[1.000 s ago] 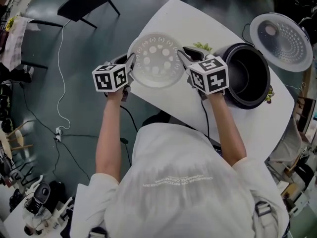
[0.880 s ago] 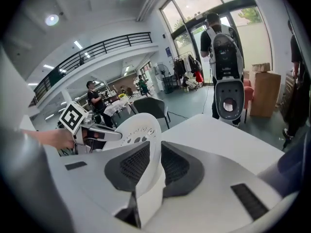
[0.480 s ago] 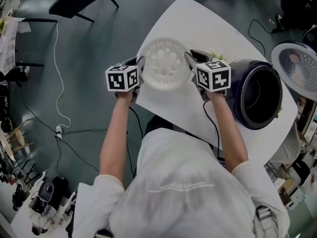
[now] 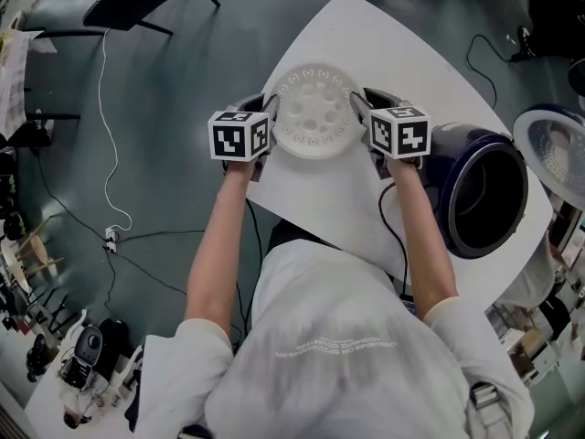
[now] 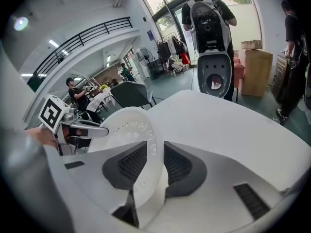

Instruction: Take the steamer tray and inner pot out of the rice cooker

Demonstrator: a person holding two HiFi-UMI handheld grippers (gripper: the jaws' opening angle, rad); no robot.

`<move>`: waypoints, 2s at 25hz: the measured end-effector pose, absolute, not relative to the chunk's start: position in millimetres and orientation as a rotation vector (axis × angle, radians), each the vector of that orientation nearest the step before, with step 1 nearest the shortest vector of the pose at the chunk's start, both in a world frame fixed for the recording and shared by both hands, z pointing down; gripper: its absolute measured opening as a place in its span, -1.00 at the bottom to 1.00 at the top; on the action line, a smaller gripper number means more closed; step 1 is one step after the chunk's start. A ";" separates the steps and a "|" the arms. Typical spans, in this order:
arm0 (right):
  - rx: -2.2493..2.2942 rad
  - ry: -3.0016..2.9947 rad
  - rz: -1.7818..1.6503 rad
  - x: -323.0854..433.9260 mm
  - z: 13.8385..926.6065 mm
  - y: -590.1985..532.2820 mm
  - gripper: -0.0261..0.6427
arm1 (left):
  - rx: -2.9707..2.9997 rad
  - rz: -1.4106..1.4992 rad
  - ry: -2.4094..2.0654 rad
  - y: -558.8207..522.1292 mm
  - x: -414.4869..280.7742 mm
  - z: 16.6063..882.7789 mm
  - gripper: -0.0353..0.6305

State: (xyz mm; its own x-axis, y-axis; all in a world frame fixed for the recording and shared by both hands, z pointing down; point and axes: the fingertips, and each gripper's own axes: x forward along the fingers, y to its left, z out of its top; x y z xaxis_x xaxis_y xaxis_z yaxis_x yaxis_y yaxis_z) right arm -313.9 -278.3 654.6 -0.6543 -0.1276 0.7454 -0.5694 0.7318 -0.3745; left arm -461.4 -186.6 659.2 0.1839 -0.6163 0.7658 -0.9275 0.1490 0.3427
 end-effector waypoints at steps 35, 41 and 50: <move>0.731 -2.674 0.478 -292.5 481.9 -228.0 -0.39 | 2.085 0.379 -1.774 -193.9 -434.4 505.9 -0.42; 0.860 -2.707 0.350 -235.1 426.2 -220.6 -0.39 | 2.251 0.374 -1.695 -208.6 -380.0 468.1 -0.42; 1.162 -2.633 0.318 -103.9 402.2 -234.0 -0.39 | 2.486 0.412 -1.539 -240.9 -271.1 426.4 -0.42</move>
